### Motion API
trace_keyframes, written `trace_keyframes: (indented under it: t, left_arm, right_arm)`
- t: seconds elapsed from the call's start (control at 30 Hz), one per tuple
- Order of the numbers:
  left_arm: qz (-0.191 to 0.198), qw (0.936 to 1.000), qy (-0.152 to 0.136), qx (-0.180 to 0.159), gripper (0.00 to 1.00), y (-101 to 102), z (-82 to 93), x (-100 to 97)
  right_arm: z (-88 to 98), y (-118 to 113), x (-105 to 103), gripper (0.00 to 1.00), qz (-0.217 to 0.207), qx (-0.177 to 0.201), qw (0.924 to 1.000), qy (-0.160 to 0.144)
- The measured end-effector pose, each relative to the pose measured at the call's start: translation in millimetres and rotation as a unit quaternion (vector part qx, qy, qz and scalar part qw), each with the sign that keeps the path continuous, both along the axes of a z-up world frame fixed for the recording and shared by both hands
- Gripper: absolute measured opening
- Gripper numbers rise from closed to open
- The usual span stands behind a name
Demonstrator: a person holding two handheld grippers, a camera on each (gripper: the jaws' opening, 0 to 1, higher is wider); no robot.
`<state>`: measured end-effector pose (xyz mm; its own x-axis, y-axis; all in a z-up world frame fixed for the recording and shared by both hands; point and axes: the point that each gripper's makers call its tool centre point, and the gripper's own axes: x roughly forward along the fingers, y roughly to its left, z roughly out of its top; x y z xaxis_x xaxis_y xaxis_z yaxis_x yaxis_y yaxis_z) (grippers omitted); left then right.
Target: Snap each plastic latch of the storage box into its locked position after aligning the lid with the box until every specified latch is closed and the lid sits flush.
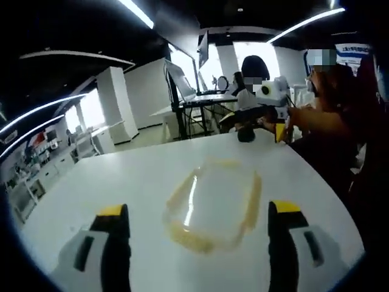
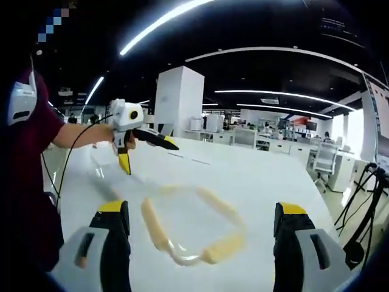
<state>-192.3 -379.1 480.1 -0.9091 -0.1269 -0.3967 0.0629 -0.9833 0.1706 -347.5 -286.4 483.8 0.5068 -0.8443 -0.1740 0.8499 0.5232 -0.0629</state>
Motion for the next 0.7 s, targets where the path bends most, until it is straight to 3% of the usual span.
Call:
trace_keyframes:
  t: [0.37,0.7]
  left_arm:
    - [-0.035,0.9987,-0.036,0.008,0.94,1.2,-12.2,-3.9]
    - [-0.064,0.9941,-0.086,0.013,0.89,-8.3,-27.2,-3.5]
  right_arm:
    - [-2.3,0.2,-9.5,1.00,0.007,0.011,0.9998,0.015]
    - [-31.7,-2.7,-3.6,0.99,0.063,0.062,0.9940,0.065]
